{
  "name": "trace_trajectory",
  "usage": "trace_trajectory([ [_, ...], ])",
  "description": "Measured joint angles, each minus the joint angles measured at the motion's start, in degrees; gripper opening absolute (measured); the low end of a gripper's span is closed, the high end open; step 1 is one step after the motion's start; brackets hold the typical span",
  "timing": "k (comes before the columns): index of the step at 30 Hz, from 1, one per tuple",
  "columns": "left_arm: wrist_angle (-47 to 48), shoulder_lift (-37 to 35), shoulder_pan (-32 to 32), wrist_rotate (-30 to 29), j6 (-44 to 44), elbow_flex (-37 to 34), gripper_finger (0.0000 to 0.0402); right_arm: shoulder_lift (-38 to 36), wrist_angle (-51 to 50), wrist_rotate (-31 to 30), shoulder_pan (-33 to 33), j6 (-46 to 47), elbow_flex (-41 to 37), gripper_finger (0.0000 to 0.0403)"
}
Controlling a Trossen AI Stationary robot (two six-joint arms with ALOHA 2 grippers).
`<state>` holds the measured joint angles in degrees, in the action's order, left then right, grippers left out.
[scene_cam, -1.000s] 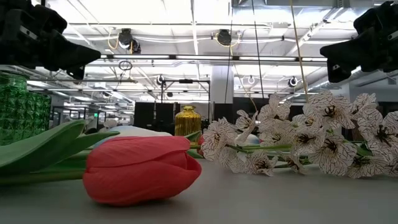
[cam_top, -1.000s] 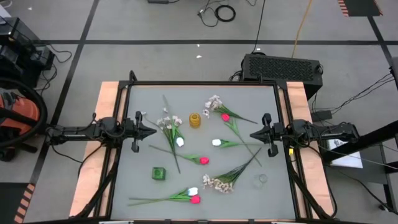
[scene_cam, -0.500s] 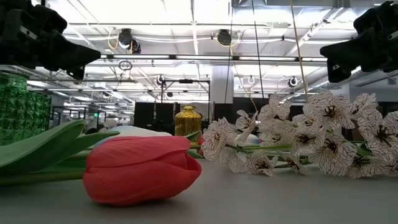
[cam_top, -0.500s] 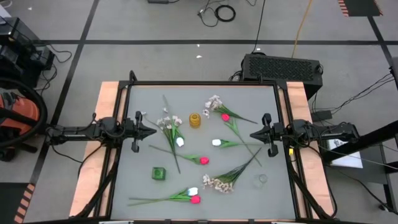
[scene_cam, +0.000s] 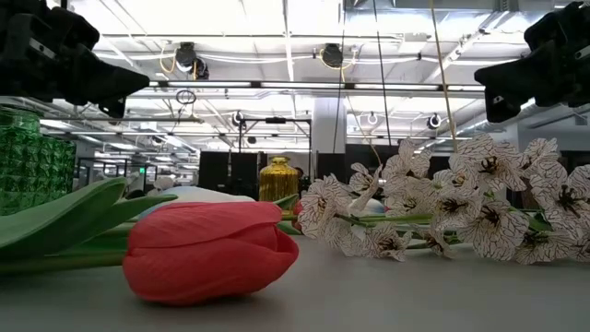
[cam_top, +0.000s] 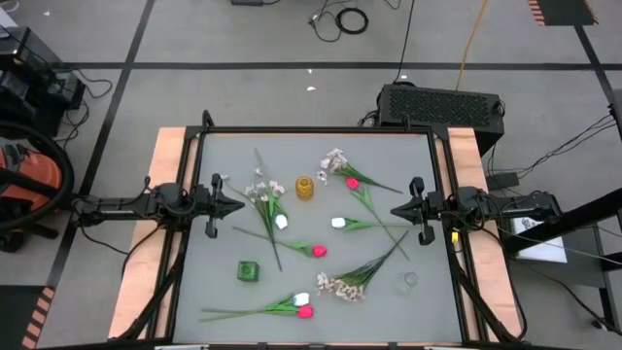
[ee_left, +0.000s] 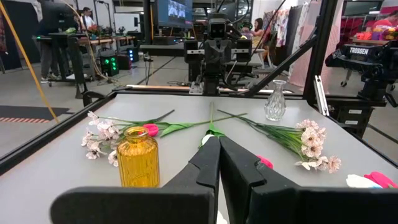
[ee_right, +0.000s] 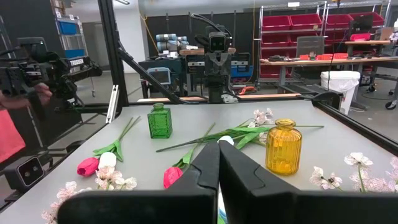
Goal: Sort flowers into vase by color
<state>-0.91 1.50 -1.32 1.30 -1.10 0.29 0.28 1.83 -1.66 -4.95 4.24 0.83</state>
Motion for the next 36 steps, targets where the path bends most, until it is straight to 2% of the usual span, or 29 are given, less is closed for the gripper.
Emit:
trace_trajectory([
  [18,-1.60,0.00,0.02,-0.34,-0.01,0.00,0.0015,-0.01,0.00,-0.01,-0.02,0.01,-0.01,0.0000],
  [21,-2.99,0.00,0.01,-3.39,-0.31,0.00,0.0015,0.01,0.00,-0.01,-0.01,0.00,0.01,0.0000],
  [25,-8.56,0.26,0.00,-3.18,-3.74,0.56,0.0015,0.01,0.00,-0.01,-0.02,0.00,0.00,0.0000],
  [29,-11.26,2.32,0.00,-2.84,-7.27,5.67,0.0015,0.01,0.00,0.00,-0.01,0.00,-0.01,0.0000],
  [36,-3.15,13.29,0.02,-4.48,-5.76,21.62,0.0015,0.00,0.00,0.00,0.00,0.01,0.00,0.0000],
])
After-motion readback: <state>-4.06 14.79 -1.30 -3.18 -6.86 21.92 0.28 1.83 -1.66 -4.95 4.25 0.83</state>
